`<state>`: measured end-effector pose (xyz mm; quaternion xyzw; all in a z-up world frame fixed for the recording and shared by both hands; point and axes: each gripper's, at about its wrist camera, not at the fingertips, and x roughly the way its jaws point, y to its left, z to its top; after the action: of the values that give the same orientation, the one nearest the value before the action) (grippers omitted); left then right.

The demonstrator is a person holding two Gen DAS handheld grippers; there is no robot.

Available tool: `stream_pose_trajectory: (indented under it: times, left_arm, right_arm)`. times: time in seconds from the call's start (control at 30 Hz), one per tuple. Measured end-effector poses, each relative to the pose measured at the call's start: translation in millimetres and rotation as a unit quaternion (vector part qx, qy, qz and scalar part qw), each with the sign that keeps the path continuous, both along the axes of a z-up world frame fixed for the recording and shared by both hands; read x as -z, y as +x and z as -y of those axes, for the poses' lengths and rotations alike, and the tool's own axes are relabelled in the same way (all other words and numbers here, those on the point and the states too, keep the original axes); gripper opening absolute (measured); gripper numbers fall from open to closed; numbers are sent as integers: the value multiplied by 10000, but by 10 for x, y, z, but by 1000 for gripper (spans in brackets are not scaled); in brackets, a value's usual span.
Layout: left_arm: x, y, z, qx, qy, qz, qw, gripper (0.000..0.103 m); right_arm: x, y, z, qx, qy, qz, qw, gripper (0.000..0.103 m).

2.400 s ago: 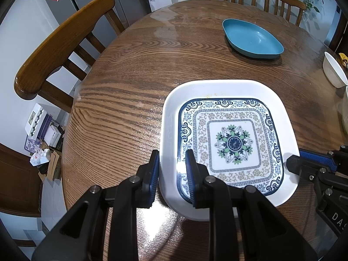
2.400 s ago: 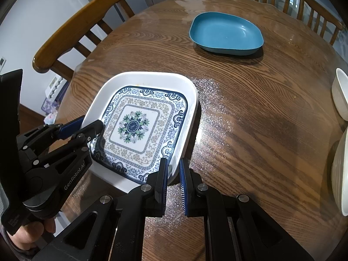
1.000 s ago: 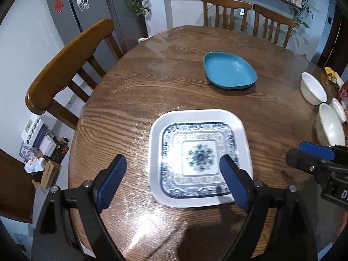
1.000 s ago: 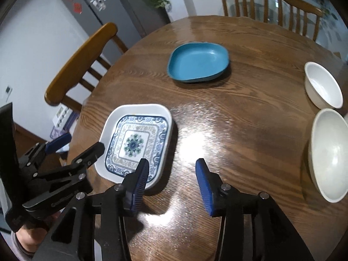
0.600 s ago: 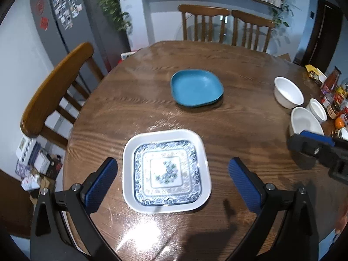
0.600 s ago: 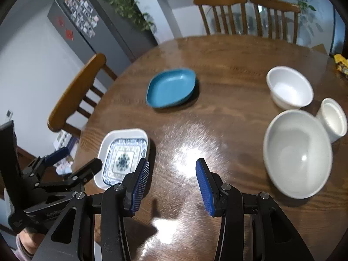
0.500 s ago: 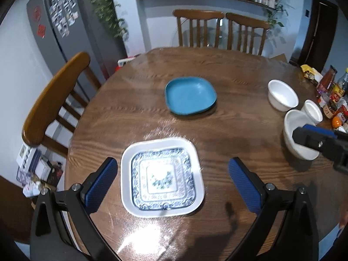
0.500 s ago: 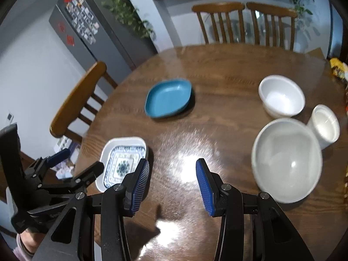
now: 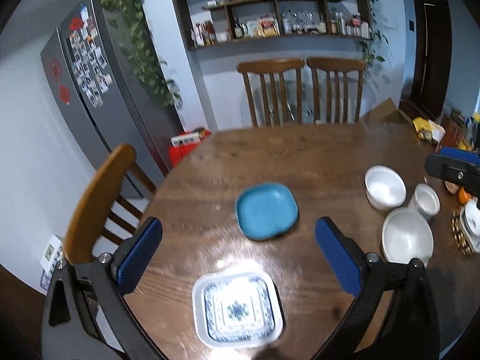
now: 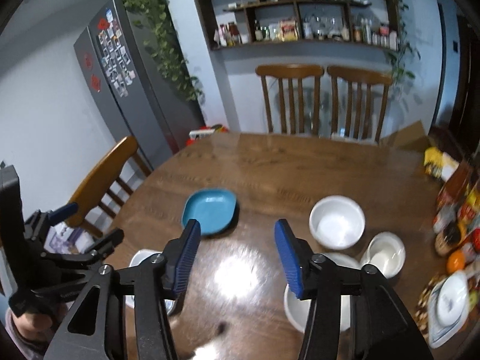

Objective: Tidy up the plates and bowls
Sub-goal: 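Move the left gripper toward the teal shallow dish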

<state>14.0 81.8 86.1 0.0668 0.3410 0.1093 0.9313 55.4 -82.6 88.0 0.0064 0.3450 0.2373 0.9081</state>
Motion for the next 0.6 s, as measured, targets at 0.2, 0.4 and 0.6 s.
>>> stream_pose_trajectory:
  times: [0.2, 0.4, 0.6]
  left_arm:
    - [-212, 258, -91, -84, 164, 280, 9994, 102]
    - [-12, 575, -287, -201, 98, 82, 9997, 102]
    - [456, 917, -468, -276, -49, -453, 9986, 102]
  right_arm:
    - [-208, 207, -174, 3, -108, 245, 9996, 55]
    - [-80, 433, -388, 5, -216, 207, 9996, 67]
    - [388, 821, -633, 44, -316, -427, 9986, 67]
